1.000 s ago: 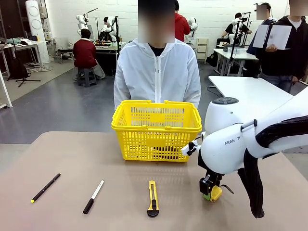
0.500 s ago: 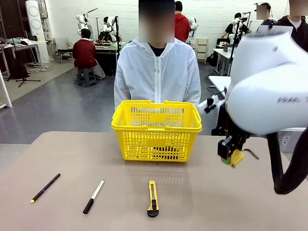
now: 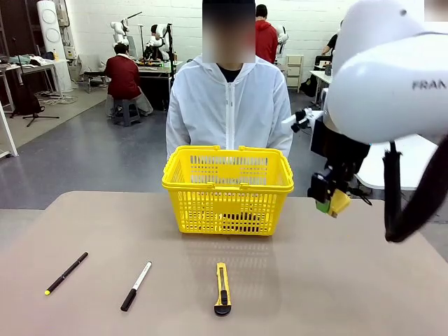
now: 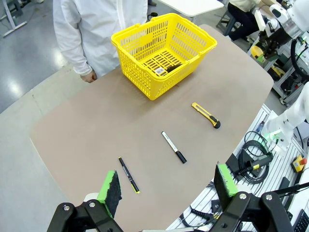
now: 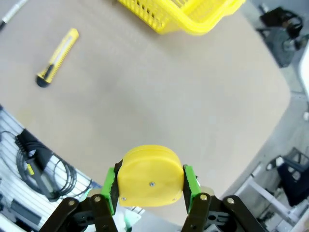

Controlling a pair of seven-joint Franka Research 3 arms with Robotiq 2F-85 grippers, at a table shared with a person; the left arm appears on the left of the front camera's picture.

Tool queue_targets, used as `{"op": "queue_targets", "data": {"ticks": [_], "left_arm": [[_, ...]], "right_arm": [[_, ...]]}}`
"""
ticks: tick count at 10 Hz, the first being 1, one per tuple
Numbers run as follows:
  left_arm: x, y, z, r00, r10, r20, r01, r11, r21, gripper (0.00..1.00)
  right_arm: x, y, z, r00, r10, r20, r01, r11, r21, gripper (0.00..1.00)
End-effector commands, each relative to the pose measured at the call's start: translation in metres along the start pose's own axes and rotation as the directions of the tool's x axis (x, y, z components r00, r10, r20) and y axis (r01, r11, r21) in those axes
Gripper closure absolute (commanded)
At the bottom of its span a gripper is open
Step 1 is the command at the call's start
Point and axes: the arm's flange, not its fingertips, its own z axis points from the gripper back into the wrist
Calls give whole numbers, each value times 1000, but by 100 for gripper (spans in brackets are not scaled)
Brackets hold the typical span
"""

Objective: Place the items the person wants into the basket.
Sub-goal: Pick up the item the person points to and place it in the Market Basket.

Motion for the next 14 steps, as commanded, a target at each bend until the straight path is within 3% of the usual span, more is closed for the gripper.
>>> {"op": "queue_targets", "data": {"ticks": [1, 4, 8, 10, 14], "left_arm": [[-2, 1, 0, 1000, -11, 8, 11, 1000, -2, 0], [-2, 1, 0, 1000, -11, 8, 11, 1000, -2, 0], [-2, 1, 0, 1000, -11, 8, 11, 1000, -2, 0], [-2, 1, 0, 1000, -11, 8, 11, 1000, -2, 0], [-2, 1, 0, 1000, -11, 8, 11, 1000, -2, 0]], "right_arm": [[49, -14, 22, 999, 48, 16, -48, 999, 25, 90], [148, -21, 31, 978, 198, 67, -199, 980, 11, 90], [259, -18, -29, 906, 416, 85, -417, 909, -2, 90], [285, -11, -62, 867, 488, 103, -491, 871, 7, 90], [306, -34, -123, 872, 483, 83, -490, 864, 118, 90]]}}
